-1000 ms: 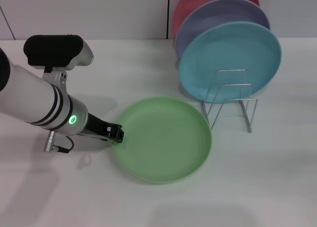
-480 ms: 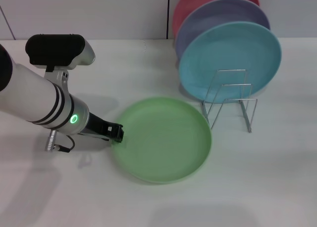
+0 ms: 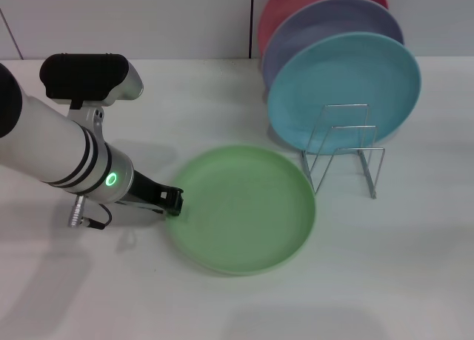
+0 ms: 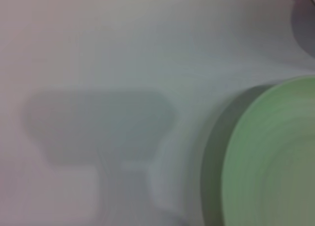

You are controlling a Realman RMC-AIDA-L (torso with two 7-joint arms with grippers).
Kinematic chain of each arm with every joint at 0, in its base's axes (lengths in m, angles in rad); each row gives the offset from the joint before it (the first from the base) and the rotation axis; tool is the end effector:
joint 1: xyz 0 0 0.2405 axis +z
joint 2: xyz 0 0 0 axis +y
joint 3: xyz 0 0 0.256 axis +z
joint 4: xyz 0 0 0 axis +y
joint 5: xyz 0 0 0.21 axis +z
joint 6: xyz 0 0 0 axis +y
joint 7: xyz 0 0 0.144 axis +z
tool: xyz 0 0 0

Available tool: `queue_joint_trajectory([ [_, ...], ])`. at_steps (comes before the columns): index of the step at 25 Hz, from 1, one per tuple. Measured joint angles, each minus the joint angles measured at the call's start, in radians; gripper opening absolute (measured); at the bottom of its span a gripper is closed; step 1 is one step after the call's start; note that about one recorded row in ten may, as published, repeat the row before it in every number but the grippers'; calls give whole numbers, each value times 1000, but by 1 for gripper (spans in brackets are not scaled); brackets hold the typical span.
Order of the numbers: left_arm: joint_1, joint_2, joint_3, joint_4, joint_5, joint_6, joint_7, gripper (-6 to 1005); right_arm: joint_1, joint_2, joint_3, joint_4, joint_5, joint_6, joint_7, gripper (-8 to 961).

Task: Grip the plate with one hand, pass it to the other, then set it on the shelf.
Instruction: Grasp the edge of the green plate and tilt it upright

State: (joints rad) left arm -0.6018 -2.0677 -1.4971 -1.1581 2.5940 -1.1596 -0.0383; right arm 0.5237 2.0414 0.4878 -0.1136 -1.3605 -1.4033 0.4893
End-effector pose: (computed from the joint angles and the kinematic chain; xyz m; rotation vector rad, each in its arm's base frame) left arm -0.1954 0.3699 -0.0551 -2.1766 -1.4078 0.2719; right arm 0.3712 0.3257 0.1226 -0.9353 0.5329 0.9578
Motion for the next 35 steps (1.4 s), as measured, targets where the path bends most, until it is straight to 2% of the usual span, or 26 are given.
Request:
queue_joint_trajectory([
  [13,2,0,12,-6,-6,5,-1,116,1,0,0,-6,-4,0,0,574],
  [20,9,0,9,-12,-8,11,-1,92,1,0,0,-8,-6,0,0,575],
  [22,9,0,8,-12,-8,12,-1,35,1,0,0,-9,-7,0,0,575],
  [29,11,0,15,-15,-6,17,0,35,1,0,0,-9,-7,0,0,574],
  [35,60,3,16,-88,0,28,5,35,1,0,0,-9,-7,5,-1,575],
])
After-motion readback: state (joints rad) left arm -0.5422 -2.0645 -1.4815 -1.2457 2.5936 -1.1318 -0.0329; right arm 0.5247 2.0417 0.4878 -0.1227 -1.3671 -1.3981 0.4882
